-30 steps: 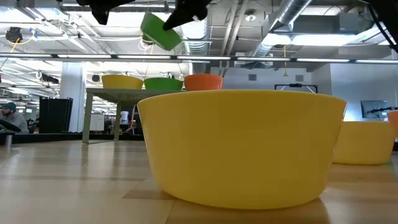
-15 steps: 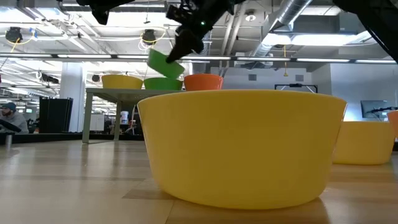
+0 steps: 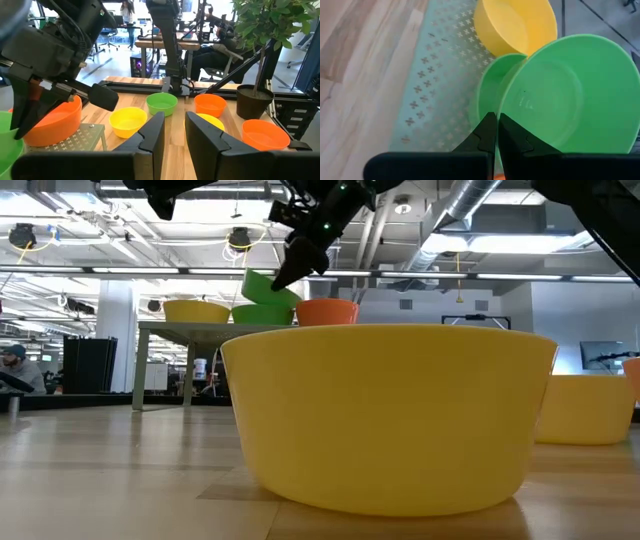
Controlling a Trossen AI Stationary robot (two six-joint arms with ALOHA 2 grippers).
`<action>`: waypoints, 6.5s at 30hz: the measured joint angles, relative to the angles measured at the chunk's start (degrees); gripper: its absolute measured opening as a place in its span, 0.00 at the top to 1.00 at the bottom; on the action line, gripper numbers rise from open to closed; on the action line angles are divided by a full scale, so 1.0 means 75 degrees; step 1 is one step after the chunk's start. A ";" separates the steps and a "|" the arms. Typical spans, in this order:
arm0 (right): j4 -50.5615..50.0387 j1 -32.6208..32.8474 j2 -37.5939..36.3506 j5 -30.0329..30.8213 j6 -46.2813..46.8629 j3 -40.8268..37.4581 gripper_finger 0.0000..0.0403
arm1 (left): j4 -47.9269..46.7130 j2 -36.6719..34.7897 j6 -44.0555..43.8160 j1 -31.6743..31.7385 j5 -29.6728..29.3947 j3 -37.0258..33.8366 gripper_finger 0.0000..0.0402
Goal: Pick & Place Mini bowls
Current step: Stack the green bowl on top of the other green bowl on the shelf, then stack the yellow bowl on top of the other yellow bowl on the shelf
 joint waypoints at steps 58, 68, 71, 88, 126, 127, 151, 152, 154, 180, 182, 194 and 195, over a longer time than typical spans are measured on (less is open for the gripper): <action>-0.1278 0.2180 -0.4082 0.0376 0.5649 -0.5413 0.70 | -0.0009 0.0236 -0.0248 -0.0001 0.0002 0.0000 0.81; -0.0746 0.1314 -0.4237 0.0679 0.7327 -0.7790 0.70 | 0.0122 0.0256 -0.0230 0.0014 0.0002 0.0000 0.81; -0.0746 0.1065 -0.4010 0.0993 0.7276 -0.7886 0.70 | 0.0155 0.0256 -0.0230 0.0014 -0.0001 0.0000 0.81; -0.0526 0.0662 -0.3873 0.0577 0.7265 -0.7900 0.70 | 0.0178 0.0256 -0.0230 0.0015 0.0002 0.0000 0.81; 0.0129 0.2350 -0.3876 -0.0323 0.6722 -0.7203 0.99 | 0.0578 0.1212 -0.0223 0.0011 0.1803 0.0003 0.85; 0.0273 0.2475 -0.3876 -0.0323 0.6720 -0.7117 0.99 | 0.0662 0.1421 -0.0126 0.0011 0.1890 0.0003 0.85; 0.1874 0.3258 -0.3870 -0.0641 0.6175 -0.6956 1.00 | 0.1660 0.5947 0.1434 0.1074 0.2692 0.1634 0.69; 0.1873 0.3266 -0.3870 -0.0644 0.6175 -0.6956 1.00 | 0.1653 0.6015 0.1434 0.1125 0.2689 0.1651 0.70; 0.1892 0.3270 -0.3870 -0.0651 0.6133 -0.6956 1.00 | 0.1651 0.6100 0.1434 0.1232 0.2689 0.1694 0.70; 0.2254 0.3053 -0.3870 -0.1020 0.4774 -0.6586 1.00 | 0.1159 0.6120 0.0944 0.1310 0.3670 0.1728 0.82; 0.2255 0.3024 -0.3870 -0.1005 0.4771 -0.6585 1.00 | 0.1139 0.6120 0.0947 0.1305 0.3677 0.1725 0.87; 0.2293 0.3008 -0.3873 -0.0669 0.4578 -0.6577 0.90 | 0.0585 0.6131 0.0214 0.0708 0.3592 0.1722 0.98; 0.2290 0.3008 -0.3873 -0.0551 0.4578 -0.6577 0.89 | 0.0486 0.6132 0.0044 0.0599 0.3598 0.1722 0.98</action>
